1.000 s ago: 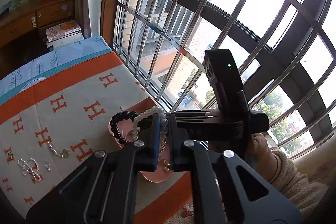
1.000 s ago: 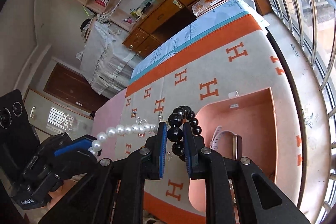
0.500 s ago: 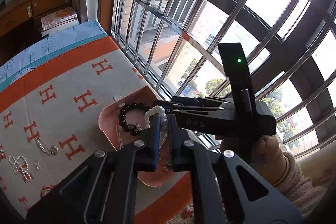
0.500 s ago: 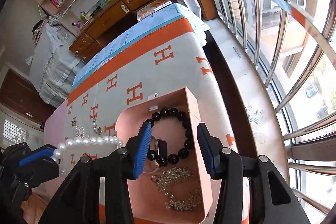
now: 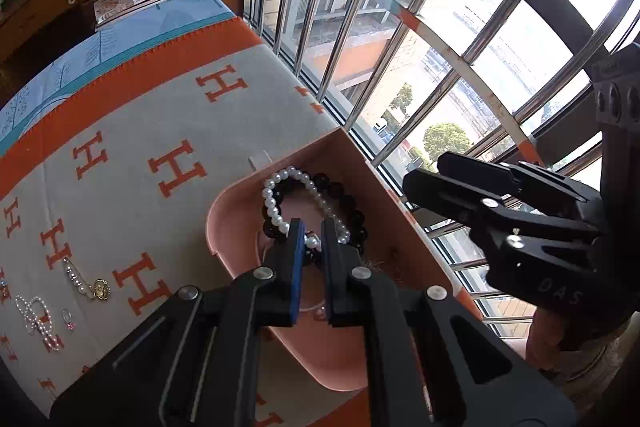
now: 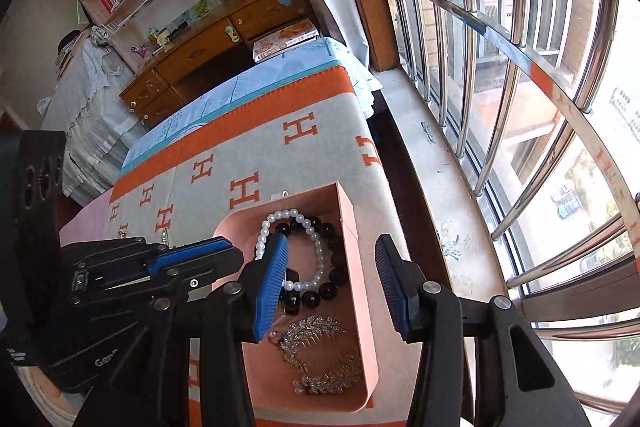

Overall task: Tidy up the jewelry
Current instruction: 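Carry both bracelets over the pink tray and open both grippers to drop them, then move both grippers back from the tray over the remaining jewelry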

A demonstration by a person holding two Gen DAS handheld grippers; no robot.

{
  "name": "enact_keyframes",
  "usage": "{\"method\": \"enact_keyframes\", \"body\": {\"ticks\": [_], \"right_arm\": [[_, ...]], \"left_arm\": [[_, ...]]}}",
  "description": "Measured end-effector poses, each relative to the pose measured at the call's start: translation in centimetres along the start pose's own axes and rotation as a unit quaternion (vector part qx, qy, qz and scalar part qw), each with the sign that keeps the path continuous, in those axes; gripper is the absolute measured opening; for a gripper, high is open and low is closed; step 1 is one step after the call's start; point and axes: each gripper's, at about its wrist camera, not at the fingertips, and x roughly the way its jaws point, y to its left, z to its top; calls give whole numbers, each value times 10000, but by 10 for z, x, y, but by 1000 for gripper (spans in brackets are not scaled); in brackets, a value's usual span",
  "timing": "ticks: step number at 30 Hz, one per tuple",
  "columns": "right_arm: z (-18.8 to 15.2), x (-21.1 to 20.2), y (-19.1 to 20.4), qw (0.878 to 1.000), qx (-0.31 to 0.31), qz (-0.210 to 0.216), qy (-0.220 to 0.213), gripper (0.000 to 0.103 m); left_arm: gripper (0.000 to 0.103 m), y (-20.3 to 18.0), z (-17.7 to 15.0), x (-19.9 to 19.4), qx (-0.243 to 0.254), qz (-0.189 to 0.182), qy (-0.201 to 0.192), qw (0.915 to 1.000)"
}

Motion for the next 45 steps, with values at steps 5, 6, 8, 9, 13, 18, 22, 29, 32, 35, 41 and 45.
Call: {"method": "enact_keyframes", "body": {"ticks": [5,6,8,9,13,18,22,29,32,35,41,45], "right_arm": [[-5,-4,17,9998,-196,-9,-53,46],[-7,-4,21,9997,-246,7,-56,46],[-10,-2,30,9994,-343,25,-42,46],[-13,-1,35,9992,-397,28,-30,46],[-23,3,57,9981,-607,79,19,46],[-39,4,85,9964,-836,101,3,46],[-52,3,105,9952,-963,146,-25,46],[-68,1,139,9918,-1248,279,-24,46],[-74,4,157,9893,-1427,313,2,46],[-77,9,172,9866,-1584,378,67,46],[-83,30,207,9796,-1925,490,312,46],[-89,50,233,9723,-2222,546,482,46]], "left_arm": [[6,21,-18,-3,-168,131,-36,9998],[6,25,-23,-6,-201,158,-54,9997],[6,32,-33,-11,-288,228,-78,9993],[6,36,-38,-14,-341,262,-89,9990],[7,55,-60,-30,-544,390,-201,9976],[7,78,-88,-55,-759,799,-400,9931],[7,101,-110,-70,-1045,1001,-442,9885],[7,147,-158,-99,-1722,1014,-487,9786],[7,168,-175,-109,-1972,1198,-518,9716],[7,193,-190,-113,-2274,1265,-473,9644],[7,231,-210,-106,-2696,1318,-280,9535],[7,242,-217,-97,-2745,1291,-179,9527]]}}
